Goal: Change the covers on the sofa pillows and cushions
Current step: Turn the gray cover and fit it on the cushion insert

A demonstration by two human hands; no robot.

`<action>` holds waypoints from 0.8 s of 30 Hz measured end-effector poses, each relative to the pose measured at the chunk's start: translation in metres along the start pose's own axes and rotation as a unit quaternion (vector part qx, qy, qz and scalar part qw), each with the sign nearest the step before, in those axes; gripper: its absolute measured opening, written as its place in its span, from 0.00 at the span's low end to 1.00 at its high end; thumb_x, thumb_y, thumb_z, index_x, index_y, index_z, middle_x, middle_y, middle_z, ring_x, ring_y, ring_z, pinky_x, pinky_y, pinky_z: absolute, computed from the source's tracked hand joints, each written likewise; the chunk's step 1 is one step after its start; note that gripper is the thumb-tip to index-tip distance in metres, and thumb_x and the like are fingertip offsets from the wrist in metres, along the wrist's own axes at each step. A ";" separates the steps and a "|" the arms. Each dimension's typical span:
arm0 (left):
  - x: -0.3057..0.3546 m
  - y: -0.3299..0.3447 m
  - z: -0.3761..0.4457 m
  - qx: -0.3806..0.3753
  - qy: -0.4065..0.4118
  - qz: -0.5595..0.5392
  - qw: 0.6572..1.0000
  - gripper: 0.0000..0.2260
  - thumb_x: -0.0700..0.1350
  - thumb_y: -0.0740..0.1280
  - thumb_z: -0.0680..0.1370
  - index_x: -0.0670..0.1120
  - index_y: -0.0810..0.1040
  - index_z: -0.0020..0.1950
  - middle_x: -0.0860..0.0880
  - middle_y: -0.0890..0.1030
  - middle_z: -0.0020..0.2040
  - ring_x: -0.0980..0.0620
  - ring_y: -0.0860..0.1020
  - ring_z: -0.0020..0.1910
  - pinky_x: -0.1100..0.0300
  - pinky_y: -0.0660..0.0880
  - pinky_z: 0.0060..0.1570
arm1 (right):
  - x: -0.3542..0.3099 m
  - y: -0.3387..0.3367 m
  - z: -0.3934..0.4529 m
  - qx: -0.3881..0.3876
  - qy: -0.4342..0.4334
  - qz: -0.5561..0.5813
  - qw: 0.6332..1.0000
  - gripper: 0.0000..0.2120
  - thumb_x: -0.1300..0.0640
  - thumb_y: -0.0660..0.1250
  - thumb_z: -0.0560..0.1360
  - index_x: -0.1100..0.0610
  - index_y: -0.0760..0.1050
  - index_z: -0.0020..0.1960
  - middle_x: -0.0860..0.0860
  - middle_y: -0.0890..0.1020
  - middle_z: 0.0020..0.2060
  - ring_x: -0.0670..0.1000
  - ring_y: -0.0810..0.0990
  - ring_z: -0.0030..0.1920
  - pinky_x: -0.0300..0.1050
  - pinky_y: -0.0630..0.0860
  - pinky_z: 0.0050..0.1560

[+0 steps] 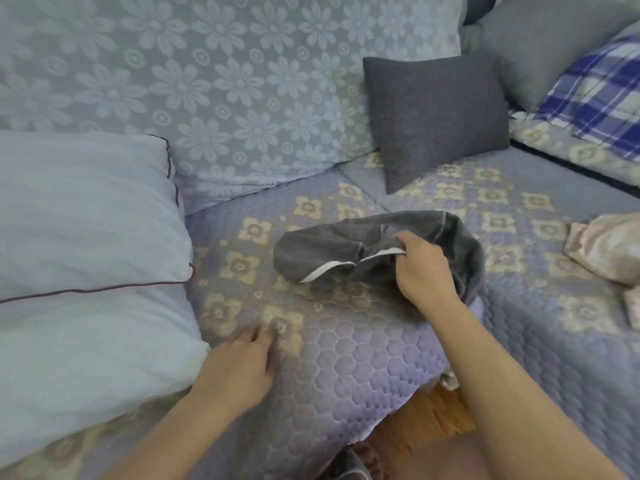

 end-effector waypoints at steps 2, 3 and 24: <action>0.008 -0.020 0.001 -0.026 -0.027 -0.158 0.987 0.37 0.62 0.66 0.78 0.61 0.49 0.81 0.52 0.65 0.74 0.49 0.77 0.64 0.51 0.76 0.59 | -0.034 -0.029 -0.019 -0.013 -0.031 0.103 0.994 0.12 0.64 0.61 0.77 0.47 0.75 0.51 0.50 0.81 0.38 0.50 0.77 0.34 0.45 0.74 0.30; 0.019 -0.035 0.003 -0.012 -0.021 -0.240 0.971 0.43 0.64 0.69 0.75 0.64 0.44 0.80 0.54 0.61 0.76 0.51 0.74 0.67 0.52 0.74 0.62 | -0.051 -0.039 -0.029 -0.040 -0.038 0.142 0.988 0.12 0.63 0.62 0.77 0.46 0.75 0.51 0.50 0.79 0.36 0.46 0.75 0.29 0.42 0.70 0.24; 0.059 -0.055 0.013 0.043 -0.018 -0.364 0.930 0.21 0.46 0.69 0.80 0.56 0.70 0.72 0.59 0.69 0.68 0.62 0.67 0.67 0.66 0.63 0.69 | -0.019 0.028 -0.008 -0.134 -0.131 -0.055 0.981 0.17 0.56 0.69 0.75 0.45 0.74 0.63 0.46 0.72 0.50 0.52 0.75 0.53 0.48 0.73 0.53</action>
Point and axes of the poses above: each hand's wrist, its own z-axis towards the middle knuckle, its own y-axis out of the palm, x = y × z, the point moved 6 cm from there along z, towards the middle knuckle
